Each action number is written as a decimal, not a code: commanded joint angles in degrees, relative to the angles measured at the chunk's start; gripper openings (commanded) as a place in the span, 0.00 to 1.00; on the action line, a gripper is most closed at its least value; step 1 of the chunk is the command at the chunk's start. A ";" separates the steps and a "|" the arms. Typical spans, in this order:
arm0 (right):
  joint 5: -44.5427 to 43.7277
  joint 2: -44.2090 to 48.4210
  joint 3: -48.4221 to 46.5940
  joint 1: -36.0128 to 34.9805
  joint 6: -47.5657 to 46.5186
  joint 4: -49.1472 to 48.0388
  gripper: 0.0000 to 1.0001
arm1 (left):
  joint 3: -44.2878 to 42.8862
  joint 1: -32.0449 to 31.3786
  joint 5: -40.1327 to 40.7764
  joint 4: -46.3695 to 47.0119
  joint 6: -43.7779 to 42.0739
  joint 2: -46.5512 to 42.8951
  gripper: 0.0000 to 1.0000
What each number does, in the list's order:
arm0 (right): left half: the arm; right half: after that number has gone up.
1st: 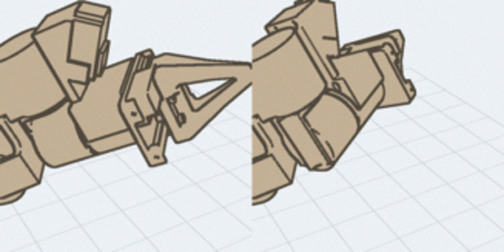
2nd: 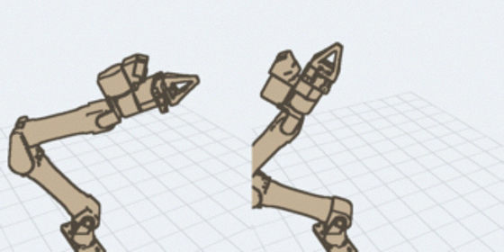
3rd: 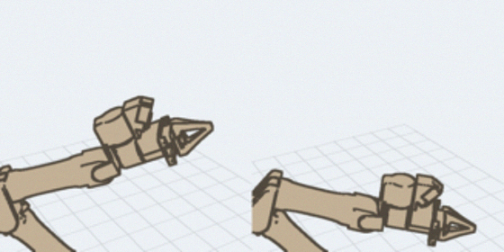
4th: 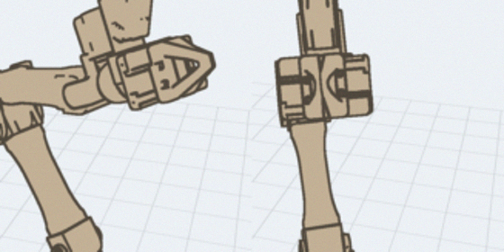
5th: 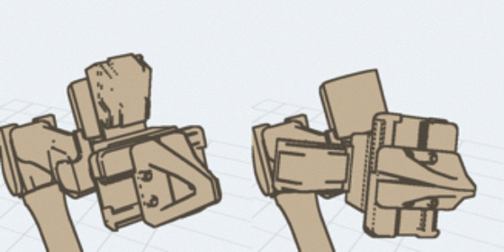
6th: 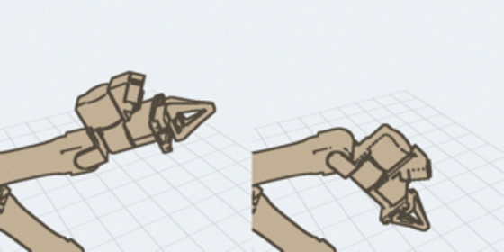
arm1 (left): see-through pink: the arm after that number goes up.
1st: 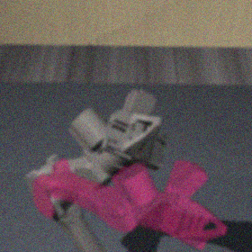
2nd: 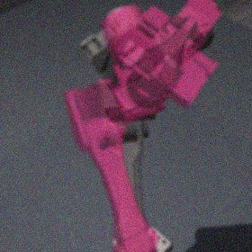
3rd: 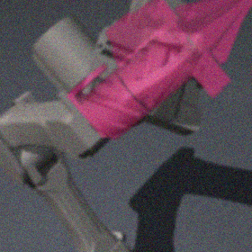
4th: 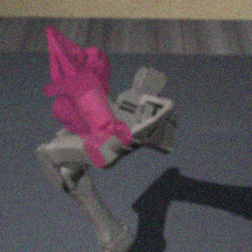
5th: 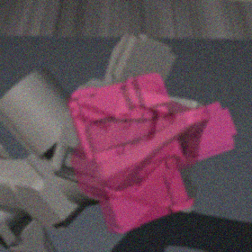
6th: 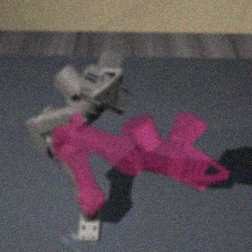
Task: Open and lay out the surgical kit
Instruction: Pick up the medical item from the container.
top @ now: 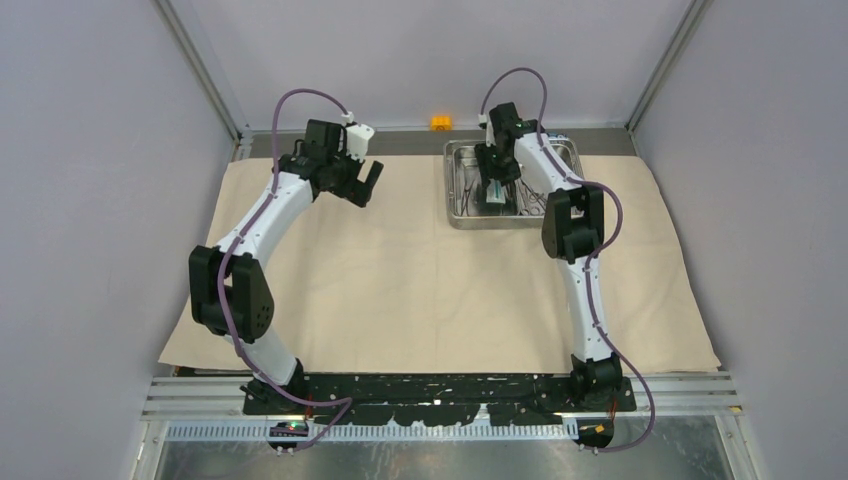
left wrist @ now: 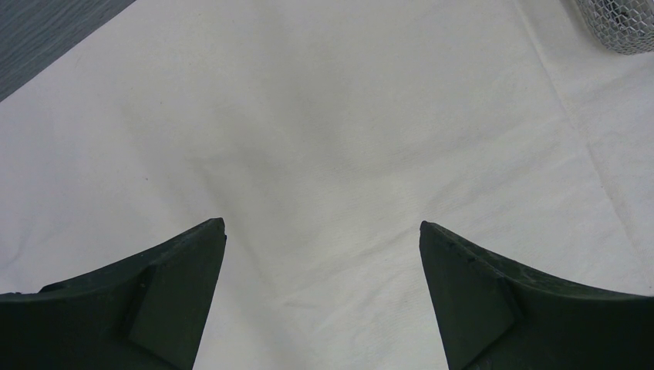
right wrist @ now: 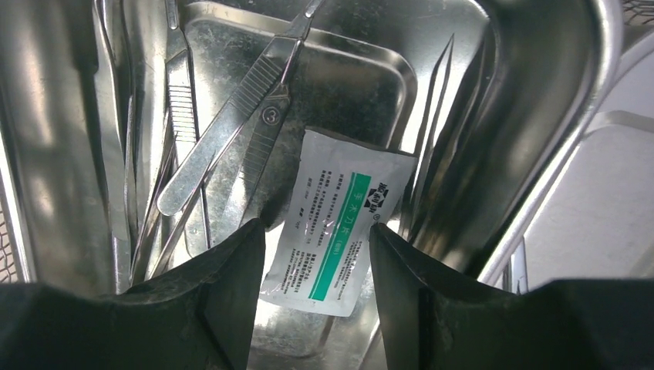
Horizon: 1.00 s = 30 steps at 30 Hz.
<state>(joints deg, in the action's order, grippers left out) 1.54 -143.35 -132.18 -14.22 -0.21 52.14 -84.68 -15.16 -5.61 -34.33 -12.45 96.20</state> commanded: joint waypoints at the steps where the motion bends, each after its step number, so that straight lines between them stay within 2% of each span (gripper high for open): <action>1: 1.30 -1.32 -0.62 0.51 0.15 0.61 0.56 | -0.66 -0.22 -0.44 0.28 -0.20 -1.54 1.00; 8: 2.80 -2.29 -0.80 0.52 0.18 1.38 0.41 | -0.22 -0.25 -0.41 0.32 -0.19 -1.87 1.00; 22: 4.82 2.42 -3.33 0.57 2.45 1.54 0.02 | 0.00 -0.22 -0.28 0.31 -0.66 -2.32 1.00; 30: 7.47 8.65 -5.61 0.57 4.34 1.78 0.00 | -1.11 -0.23 -0.19 0.29 -0.74 -1.83 1.00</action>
<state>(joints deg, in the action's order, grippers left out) 6.66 -143.17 -133.99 -13.43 2.20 53.74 -84.60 -15.25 -5.61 -34.39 -12.49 96.20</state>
